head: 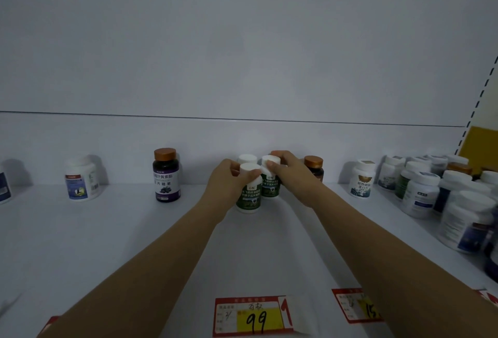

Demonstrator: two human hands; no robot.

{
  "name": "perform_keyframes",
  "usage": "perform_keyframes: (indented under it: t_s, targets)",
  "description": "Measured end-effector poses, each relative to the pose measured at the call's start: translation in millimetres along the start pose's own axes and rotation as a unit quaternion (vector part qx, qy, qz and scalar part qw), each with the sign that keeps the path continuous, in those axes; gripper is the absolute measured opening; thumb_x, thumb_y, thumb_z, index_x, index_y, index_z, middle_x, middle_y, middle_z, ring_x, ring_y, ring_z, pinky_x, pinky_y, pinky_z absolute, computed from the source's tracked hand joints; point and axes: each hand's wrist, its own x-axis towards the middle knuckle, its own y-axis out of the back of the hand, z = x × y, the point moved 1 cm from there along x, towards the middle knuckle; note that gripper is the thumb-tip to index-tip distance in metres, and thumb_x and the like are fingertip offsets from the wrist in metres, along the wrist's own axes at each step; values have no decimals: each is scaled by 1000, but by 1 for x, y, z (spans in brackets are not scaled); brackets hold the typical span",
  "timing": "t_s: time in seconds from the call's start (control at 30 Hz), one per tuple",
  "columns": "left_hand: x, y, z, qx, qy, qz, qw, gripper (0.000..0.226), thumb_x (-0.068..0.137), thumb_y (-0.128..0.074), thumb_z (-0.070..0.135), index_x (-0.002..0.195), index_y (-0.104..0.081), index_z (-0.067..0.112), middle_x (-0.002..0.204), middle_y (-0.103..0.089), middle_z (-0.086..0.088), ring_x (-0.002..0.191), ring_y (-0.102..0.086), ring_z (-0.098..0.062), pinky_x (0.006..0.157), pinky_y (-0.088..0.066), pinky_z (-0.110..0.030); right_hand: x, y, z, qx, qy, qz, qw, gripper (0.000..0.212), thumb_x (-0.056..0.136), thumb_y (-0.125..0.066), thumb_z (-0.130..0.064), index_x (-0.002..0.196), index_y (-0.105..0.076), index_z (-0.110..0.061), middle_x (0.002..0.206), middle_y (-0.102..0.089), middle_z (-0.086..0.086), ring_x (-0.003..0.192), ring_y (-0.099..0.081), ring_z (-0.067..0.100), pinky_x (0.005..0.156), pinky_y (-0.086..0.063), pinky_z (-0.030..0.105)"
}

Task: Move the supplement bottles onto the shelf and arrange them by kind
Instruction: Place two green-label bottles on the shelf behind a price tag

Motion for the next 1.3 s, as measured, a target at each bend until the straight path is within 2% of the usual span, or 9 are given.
perform_keyframes:
  t_s: [0.1, 0.23, 0.33, 0.5, 0.63, 0.73, 0.87, 1.0, 1.3]
  targets:
    - [1, -1, -1, 3, 4, 0, 1000, 31, 84, -68, 27, 104, -51, 10, 105, -59, -5, 97, -58, -21, 92, -52, -44, 0, 0, 0, -2, 2, -4, 1000, 41, 97, -52, -26, 135, -44, -16, 133, -53, 10, 112, -54, 21, 96, -47, 34]
    - [-4, 1, 0, 52, -17, 6, 998, 36, 83, -68, 34, 106, -50, 13, 103, -55, -1, 86, -53, -12, 62, -42, -19, -3, 1, -2, -43, 15, -1, 999, 47, 97, -51, -30, 140, -39, -15, 137, -50, 10, 109, -50, 16, 91, -43, 28]
    - [-10, 9, 5, 159, -35, 10, 987, 55, 81, -68, 40, 122, -49, 8, 107, -51, -1, 94, -49, -13, 71, -40, -20, -13, 4, -10, -138, 39, 5, 990, 54, 95, -52, -34, 142, -37, -10, 138, -50, 12, 119, -52, 23, 93, -43, 32]
    - [-27, 27, 11, 423, -21, -61, 904, 73, 76, -69, 50, 131, -46, 9, 131, -51, -10, 112, -52, -22, 87, -43, -29, -41, 15, -29, -384, 19, -37, 922, 52, 94, -51, -41, 129, -48, -2, 119, -58, 13, 99, -55, 24, 78, -42, 29]
    - [-47, 34, 16, 555, -22, -100, 825, 57, 85, -62, 44, 129, -48, 9, 131, -53, -10, 116, -52, -24, 94, -45, -32, -77, 18, -52, -497, 2, -106, 861, 42, 102, -36, -24, 131, -50, 3, 130, -56, 18, 120, -53, 30, 100, -40, 34]
    - [-66, 32, 22, 583, -43, -108, 804, 51, 88, -59, 41, 128, -50, 11, 129, -55, -9, 114, -54, -24, 93, -45, -32, -105, 18, -62, -532, 13, -109, 840, 41, 102, -37, -22, 129, -52, 4, 129, -56, 18, 118, -54, 31, 99, -42, 35]
    - [-97, 29, 35, 600, -77, -124, 786, 50, 87, -59, 43, 125, -52, 12, 127, -57, -9, 112, -55, -24, 91, -46, -32, -140, 26, -62, -541, -16, -94, 835, 37, 98, -46, -30, 114, -57, 1, 109, -57, 14, 100, -55, 26, 73, -42, 25]
    - [-135, 17, 52, 600, -138, -143, 775, 46, 86, -59, 43, 119, -55, 12, 122, -59, -9, 107, -56, -24, 89, -47, -33, -197, 45, -61, -514, -31, -36, 856, 47, 96, -50, -31, 135, -48, -6, 135, -52, 14, 121, -51, 29, 95, -43, 32]
    - [-259, -89, 85, 541, -273, -264, 751, 46, 88, -57, 44, 121, -53, 12, 124, -57, -10, 109, -54, -26, 91, -48, -38, -348, 128, -44, -521, -138, 57, 841, 40, 96, -48, -29, 128, -54, -5, 130, -56, 14, 116, -52, 29, 94, -45, 34]
